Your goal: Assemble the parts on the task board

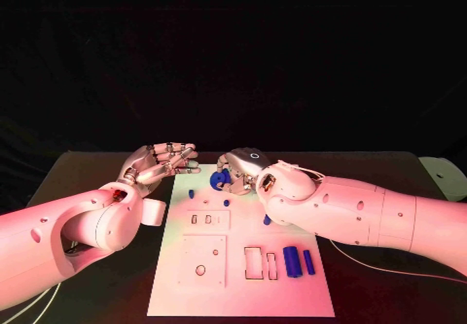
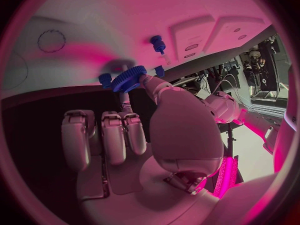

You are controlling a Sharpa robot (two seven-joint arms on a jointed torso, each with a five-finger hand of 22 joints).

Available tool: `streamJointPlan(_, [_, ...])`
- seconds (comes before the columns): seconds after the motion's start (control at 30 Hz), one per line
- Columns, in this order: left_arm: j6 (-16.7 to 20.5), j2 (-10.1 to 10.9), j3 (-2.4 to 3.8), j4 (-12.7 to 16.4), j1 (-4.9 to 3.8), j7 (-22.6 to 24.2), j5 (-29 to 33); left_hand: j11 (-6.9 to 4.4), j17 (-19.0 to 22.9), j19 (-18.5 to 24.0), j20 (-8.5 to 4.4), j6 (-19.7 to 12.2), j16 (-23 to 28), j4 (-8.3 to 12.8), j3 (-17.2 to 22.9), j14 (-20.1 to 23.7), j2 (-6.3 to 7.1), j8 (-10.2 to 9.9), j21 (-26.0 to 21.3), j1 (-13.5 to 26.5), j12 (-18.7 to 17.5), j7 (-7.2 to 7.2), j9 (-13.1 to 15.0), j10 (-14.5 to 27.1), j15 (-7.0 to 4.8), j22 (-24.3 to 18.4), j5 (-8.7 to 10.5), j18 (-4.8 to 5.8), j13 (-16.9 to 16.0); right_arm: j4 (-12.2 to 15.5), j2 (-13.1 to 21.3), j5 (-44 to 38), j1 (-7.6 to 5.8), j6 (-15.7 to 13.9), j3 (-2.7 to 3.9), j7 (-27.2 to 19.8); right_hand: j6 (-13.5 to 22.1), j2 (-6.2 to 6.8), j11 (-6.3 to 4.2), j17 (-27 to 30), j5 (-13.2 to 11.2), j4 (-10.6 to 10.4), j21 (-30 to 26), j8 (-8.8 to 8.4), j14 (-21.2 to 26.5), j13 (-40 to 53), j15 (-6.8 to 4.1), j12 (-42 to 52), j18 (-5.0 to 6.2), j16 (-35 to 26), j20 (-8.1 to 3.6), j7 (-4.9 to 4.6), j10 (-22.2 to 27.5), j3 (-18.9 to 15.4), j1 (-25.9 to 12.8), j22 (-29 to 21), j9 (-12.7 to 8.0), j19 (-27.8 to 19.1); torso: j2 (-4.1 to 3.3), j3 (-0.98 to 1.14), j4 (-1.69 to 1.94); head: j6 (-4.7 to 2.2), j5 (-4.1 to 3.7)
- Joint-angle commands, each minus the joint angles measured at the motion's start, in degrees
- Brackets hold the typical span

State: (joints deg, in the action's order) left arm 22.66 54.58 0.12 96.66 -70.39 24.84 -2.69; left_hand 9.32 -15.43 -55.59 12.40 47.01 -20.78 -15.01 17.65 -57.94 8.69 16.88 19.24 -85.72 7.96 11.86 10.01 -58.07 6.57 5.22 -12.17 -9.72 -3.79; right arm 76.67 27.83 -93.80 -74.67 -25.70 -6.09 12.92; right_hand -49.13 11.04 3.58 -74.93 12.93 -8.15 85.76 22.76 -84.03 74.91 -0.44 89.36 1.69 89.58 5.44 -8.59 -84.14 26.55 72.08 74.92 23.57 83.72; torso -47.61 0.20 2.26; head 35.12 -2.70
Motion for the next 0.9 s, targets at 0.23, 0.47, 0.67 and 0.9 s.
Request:
streamJointPlan(0.23, [-0.9,0.0,0.05,0.1,-0.07,0.3,-0.1,0.33,-0.1,-0.4,0.09,-0.1,0.3,0.1,0.3,-0.2,0.37,-0.1,-0.1,-0.2,-0.3,0.9,-0.1,-0.3,0.1,-0.1,0.36,-0.76,0.0,-0.9,-0.4,-1.7,0.22,2.6,-0.15,1.4,0.3,0.62,0.13,-12.3,-1.0,-0.3,-0.3,-1.93,-5.4,13.1,0.03,-1.1,-0.18,-0.2,0.12,0.12,-4.2,0.1,-1.5,9.0,-0.6,2.7,0.04,0.04,-0.07,0.16,0.0])
streamJointPlan(0.47, [-0.8,0.1,0.05,0.1,-0.07,0.3,-0.1,0.33,-0.1,-0.4,0.09,-0.1,0.3,0.1,0.3,-0.2,0.37,-0.1,-0.1,-0.2,-0.3,0.9,-0.1,-0.3,0.1,-0.1,0.36,-0.76,0.0,-1.0,-0.2,-2.1,0.23,3.0,-0.19,1.8,1.5,1.13,0.62,-12.2,-2.2,-0.7,-0.4,-3.16,-5.4,12.3,0.46,-1.9,-0.12,-0.3,0.49,-0.4,-3.5,-0.4,-2.2,8.9,-0.9,2.6,0.01,0.06,-0.03,0.18,-0.1])
streamJointPlan(0.67, [-0.8,0.2,0.05,0.1,-0.08,0.2,-0.1,0.33,-0.1,-0.4,0.09,-0.1,0.3,0.1,0.3,-0.2,0.37,-0.1,-0.1,-0.2,-0.3,0.9,-0.1,-0.3,0.1,-0.1,0.36,-0.76,0.0,-0.8,0.2,-2.0,0.24,2.8,-0.21,1.6,1.5,1.33,0.7,-12.1,-2.5,-1.1,-0.4,-3.37,-5.4,12.2,0.56,-1.9,-0.13,-0.3,0.62,-0.46,-3.4,-0.9,-2.8,8.9,-0.8,2.6,0.02,0.08,-0.08,0.21,-0.07])
streamJointPlan(0.9, [-0.7,0.2,0.05,0.2,-0.08,0.2,-0.1,0.36,-0.1,-0.4,0.12,-0.1,0.4,0.1,0.4,-0.1,0.41,-0.2,-0.2,-0.2,-0.5,0.93,-0.1,-0.3,0.14,-0.1,0.37,-0.75,0.0,-0.8,0.3,-1.1,0.25,3.4,-0.23,1.3,3.0,1.08,1.18,-12.2,-4.0,-4.0,-0.4,-5.33,-5.4,12.2,1.02,-2.0,-0.15,-0.2,1.13,-0.93,-3.4,-4.4,-5.5,9.1,-1.0,2.6,0.04,0.09,-0.01,0.1,-0.14])
